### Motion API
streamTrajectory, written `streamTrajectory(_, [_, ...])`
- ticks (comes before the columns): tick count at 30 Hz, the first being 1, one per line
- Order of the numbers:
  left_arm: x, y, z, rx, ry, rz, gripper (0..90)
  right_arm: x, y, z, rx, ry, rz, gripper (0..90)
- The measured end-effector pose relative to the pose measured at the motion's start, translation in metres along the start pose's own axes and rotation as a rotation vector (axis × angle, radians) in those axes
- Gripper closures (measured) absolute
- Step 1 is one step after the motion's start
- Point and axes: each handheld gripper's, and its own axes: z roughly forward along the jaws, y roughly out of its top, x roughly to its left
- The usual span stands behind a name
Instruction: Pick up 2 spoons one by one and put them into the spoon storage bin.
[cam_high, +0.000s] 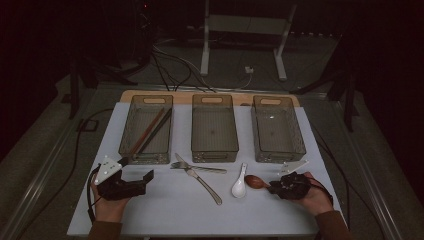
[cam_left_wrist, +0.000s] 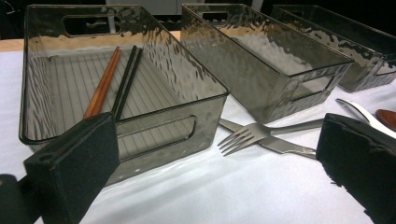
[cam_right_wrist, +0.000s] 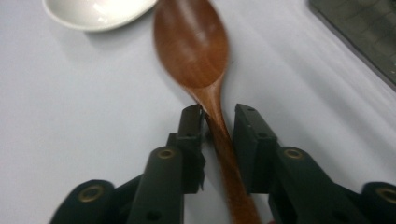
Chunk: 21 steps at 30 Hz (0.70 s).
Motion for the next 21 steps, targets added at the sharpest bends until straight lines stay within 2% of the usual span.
streamTrajectory(2, [-0.0002,-0.0001,0.0001,0.001,0.001,0.002,0.6,0.0024,-0.0006,-0.0007,0.008,-0.023,-0.01,81.1])
streamTrajectory(8, [-0.0002,-0.0004,0.0008,0.003,0.0,-0.002,0.6,0.0021,-0.0009,-0.0006,0.001,-0.026,0.013,80.5])
streamTrajectory(11, [-0.0014,-0.0005,0.0017,0.008,-0.001,0.002,0.6,0.0034,0.0009,0.001,0.001,-0.014,0.017,72.7])
streamTrajectory(13, [-0.0017,-0.0005,0.0021,0.01,-0.003,0.004,0.6,0.0065,0.0021,0.0019,0.007,-0.035,0.002,74.7])
streamTrajectory(14, [-0.0018,-0.0006,0.0023,0.011,-0.002,0.005,0.6,0.0081,0.0024,0.0019,0.008,-0.047,-0.001,80.1])
streamTrajectory(15, [-0.0018,-0.0006,0.0023,0.012,-0.002,0.005,0.6,0.0086,0.0026,0.002,0.008,-0.056,0.001,80.9])
streamTrajectory(21, [-0.0006,-0.0009,0.0016,0.009,0.0,0.002,0.6,0.009,0.0018,-0.0004,-0.012,-0.061,0.026,82.6])
